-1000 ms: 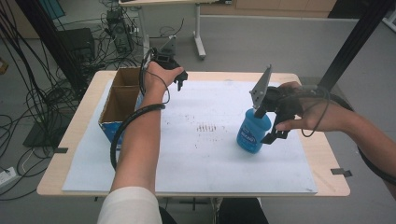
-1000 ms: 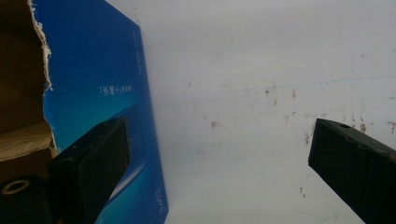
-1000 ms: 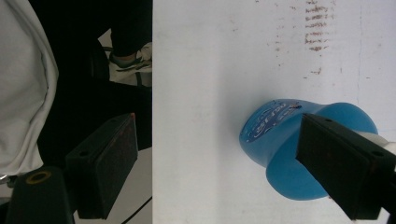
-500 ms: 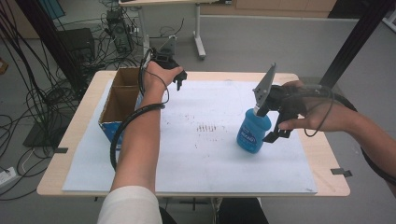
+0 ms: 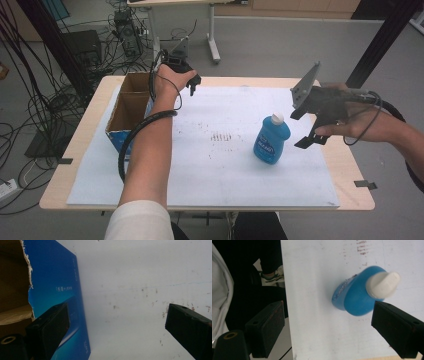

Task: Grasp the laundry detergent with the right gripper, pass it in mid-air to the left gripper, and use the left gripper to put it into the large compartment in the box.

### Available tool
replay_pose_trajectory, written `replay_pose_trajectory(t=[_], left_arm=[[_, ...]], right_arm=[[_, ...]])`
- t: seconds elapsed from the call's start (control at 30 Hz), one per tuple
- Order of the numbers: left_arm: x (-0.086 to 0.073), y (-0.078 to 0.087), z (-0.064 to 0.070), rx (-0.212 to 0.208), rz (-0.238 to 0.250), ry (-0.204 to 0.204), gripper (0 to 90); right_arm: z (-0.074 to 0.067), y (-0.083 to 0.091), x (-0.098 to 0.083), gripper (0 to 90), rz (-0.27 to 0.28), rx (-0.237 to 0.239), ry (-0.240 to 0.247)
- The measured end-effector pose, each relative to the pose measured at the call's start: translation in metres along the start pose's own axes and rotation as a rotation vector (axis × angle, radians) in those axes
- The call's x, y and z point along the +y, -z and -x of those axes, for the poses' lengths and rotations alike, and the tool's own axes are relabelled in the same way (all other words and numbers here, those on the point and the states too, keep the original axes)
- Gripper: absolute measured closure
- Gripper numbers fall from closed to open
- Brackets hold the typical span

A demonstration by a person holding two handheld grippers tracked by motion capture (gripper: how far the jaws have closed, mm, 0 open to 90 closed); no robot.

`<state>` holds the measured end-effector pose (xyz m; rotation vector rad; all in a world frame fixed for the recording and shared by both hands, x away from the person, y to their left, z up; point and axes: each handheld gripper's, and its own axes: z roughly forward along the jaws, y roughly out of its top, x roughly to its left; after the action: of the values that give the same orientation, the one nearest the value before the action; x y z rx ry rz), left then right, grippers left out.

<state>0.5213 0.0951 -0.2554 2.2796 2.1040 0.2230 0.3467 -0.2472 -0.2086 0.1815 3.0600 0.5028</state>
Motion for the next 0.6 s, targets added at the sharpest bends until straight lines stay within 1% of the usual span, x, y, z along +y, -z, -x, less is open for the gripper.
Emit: replay_pose_trajectory(t=[0.03, 0.07, 0.13, 0.23, 0.27, 0.3, 0.4, 0.43, 0.5, 0.53, 0.57, 0.6], left_arm=[[0.0, 0.001, 0.0, 0.0, 0.005, 0.001, 6.1], [0.0, 0.001, 0.0, 0.0, 0.005, 0.001, 6.1], [0.0, 0.002, 0.0, -0.001, 0.006, -0.002, 6.1], [0.0, 0.003, -0.001, -0.001, 0.005, -0.003, 6.1], [0.0, 0.003, -0.001, 0.0, 0.007, -0.001, 6.1], [0.0, 0.002, -0.001, 0.0, 0.007, -0.001, 6.1], [-0.001, 0.002, -0.002, -0.001, 0.006, -0.004, 6.1], [-0.001, 0.002, -0.002, 0.001, 0.006, -0.003, 6.1], [-0.001, 0.002, -0.004, 0.003, 0.005, -0.004, 6.1], [-0.001, 0.002, -0.004, 0.003, 0.005, -0.004, 6.0], [-0.001, 0.002, -0.005, 0.002, 0.003, -0.004, 6.0], [-0.001, 0.002, -0.005, 0.003, 0.004, -0.005, 6.0]], right_arm=[[0.001, 0.001, -0.005, 11.1, 0.006, -0.009, -0.016], [0.001, 0.001, -0.005, 11.1, 0.006, -0.009, -0.016], [0.003, 0.001, -0.011, 10.8, 0.009, -0.019, -0.033], [0.004, 0.0, -0.021, 9.6, 0.022, -0.036, -0.069], [0.006, -0.003, -0.027, 9.2, 0.025, -0.049, -0.093], [0.006, -0.003, -0.027, 9.2, 0.025, -0.049, -0.093], [0.008, -0.009, -0.037, 8.0, 0.038, -0.063, -0.135], [0.01, -0.013, -0.043, 7.7, 0.048, -0.069, -0.156], [0.01, -0.017, -0.05, 7.2, 0.068, -0.074, -0.185], [0.011, -0.019, -0.052, 7.2, 0.074, -0.076, -0.197], [0.011, -0.019, -0.052, 7.2, 0.074, -0.076, -0.197], [0.012, -0.021, -0.056, 6.9, 0.087, -0.082, -0.213]])
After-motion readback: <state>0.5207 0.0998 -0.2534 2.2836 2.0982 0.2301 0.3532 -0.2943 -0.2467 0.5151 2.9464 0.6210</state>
